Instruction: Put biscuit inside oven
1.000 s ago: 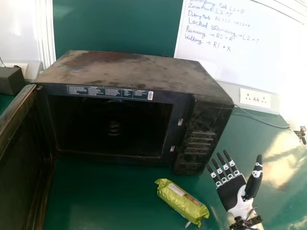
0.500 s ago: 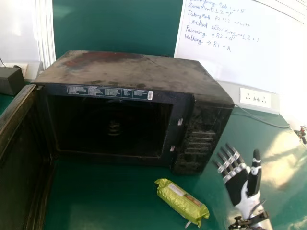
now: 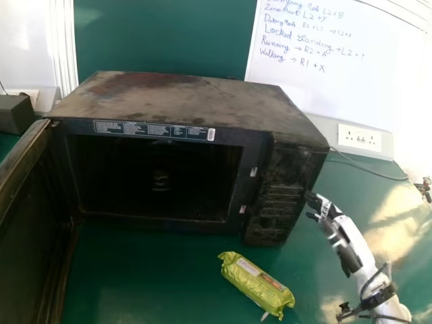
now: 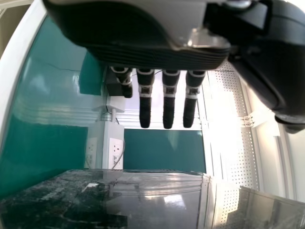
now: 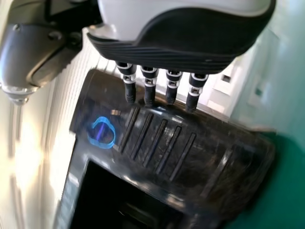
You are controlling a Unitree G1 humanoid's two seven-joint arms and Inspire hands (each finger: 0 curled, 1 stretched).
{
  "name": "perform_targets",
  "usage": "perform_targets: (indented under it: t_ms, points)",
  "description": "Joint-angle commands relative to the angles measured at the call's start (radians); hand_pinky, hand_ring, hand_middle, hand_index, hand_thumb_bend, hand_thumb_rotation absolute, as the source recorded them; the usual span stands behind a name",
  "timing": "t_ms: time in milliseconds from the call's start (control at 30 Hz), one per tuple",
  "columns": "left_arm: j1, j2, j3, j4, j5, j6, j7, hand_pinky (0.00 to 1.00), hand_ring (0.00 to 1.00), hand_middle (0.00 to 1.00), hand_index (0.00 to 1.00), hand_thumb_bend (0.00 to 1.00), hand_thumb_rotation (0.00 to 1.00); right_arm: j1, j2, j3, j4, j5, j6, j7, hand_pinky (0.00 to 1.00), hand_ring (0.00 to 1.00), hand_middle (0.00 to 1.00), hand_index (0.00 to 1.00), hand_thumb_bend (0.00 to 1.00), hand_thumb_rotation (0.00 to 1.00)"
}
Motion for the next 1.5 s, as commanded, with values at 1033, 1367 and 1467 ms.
perform_targets:
  t_ms: [1033, 1367, 1467]
  points:
    - [0.022, -0.005, 0.002, -0.031, -0.001, 0.006, 0.014, 0.7, 0.76, 0.82, 0.79, 1.0, 0.68, 0.182, -0.146, 0.005, -0.283, -0.594, -0.245, -0.325, 0.95, 1.0, 1.0, 1.0, 1.0, 0.9]
    - [0.026, -0.01, 0.001, -0.034, -0.007, 0.005, 0.014, 0.74, 0.75, 0.81, 0.78, 1.0, 0.72, 0.218, -0.138, 0.031, -0.328, -0.739, -0.238, -0.401, 0.95, 1.0, 1.0, 1.0, 1.0, 0.89]
    - [0.031, -0.011, 0.0, -0.039, -0.013, 0.011, 0.015, 0.71, 0.72, 0.79, 0.77, 1.0, 0.72, 0.227, -0.125, 0.039, -0.334, -0.776, -0.241, -0.44, 0.96, 1.0, 1.0, 1.0, 1.0, 0.9]
